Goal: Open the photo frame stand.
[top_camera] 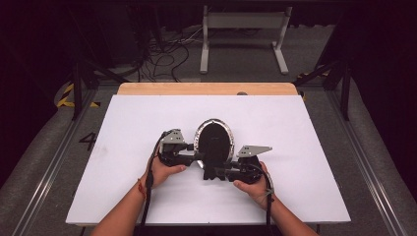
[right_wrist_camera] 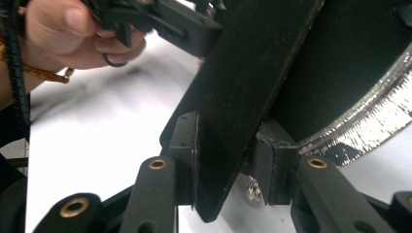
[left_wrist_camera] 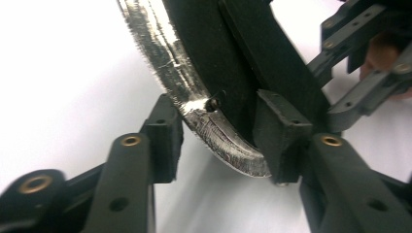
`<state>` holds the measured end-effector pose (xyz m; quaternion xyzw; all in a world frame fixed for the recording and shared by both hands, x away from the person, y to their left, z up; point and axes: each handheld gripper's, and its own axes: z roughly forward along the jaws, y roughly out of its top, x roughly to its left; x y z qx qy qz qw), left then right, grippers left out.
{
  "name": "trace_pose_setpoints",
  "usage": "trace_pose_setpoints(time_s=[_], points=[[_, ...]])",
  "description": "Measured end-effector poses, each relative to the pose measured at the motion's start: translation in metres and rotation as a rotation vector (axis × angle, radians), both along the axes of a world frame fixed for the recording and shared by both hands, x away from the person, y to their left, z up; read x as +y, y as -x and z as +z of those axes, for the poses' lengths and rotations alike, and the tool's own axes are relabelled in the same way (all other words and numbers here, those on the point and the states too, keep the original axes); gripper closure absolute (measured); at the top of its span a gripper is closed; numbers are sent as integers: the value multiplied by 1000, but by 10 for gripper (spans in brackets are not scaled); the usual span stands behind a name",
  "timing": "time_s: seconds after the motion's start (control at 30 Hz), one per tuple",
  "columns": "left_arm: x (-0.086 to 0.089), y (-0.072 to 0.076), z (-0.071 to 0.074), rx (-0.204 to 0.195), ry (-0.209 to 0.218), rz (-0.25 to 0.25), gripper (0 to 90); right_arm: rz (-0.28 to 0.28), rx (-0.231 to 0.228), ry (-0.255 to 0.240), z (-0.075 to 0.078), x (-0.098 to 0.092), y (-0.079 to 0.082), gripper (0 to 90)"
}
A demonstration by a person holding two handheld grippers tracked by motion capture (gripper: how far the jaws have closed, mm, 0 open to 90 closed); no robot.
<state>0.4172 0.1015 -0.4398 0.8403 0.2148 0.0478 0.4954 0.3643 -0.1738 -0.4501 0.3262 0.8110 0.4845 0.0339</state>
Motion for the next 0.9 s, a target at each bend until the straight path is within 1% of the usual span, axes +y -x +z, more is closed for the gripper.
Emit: trace_pose_setpoints(time_s=[0.03, 0.07, 0.13, 0.27, 0.33, 0.37, 0.4, 0.43, 0.5, 0.53, 0.6, 0.67, 0.73, 0.8, 0.9], points=[[-1, 1, 0, -3, 2, 0, 574, -1, 3, -4, -1, -1, 0, 658], [0, 1, 1, -15, -4, 0, 575, -1, 1, -2, -1, -1, 0, 659], [0, 2, 3, -27, -6, -2, 585, -5, -11, 11, 0, 0, 0, 663], [0, 5, 8, -59, -35, -1, 596, -10, -18, 18, 0, 0, 1, 680], [0, 6, 8, -60, -36, -1, 601, -14, -21, 20, -1, 1, 1, 682], [0, 7, 9, -69, -41, -1, 601, -17, -24, 24, 0, 1, 2, 682], [1, 7, 9, -67, -36, 0, 606, -18, -31, 30, 0, 2, 3, 682], [2, 6, 8, -59, -26, 0, 611, -19, -28, 29, 0, 2, 3, 684], [1, 6, 6, -53, -28, 1, 611, -18, -27, 28, 0, 2, 3, 685], [0, 6, 5, -49, -34, -2, 587, -17, -27, 27, 0, 2, 3, 683], [-5, 6, 1, -40, -44, -16, 505, -17, -25, 22, 0, 1, 2, 681], [-6, 6, 0, -36, -47, -22, 511, -16, -24, 22, 0, 1, 2, 682], [-7, 4, -2, -15, -41, -31, 528, -14, -31, 32, 0, 2, 3, 682], [-6, 2, -4, 15, -37, -38, 555, -15, -34, 40, 1, 2, 3, 680], [-6, 1, -5, 27, -39, -45, 566, -12, -34, 37, 1, 2, 2, 679]])
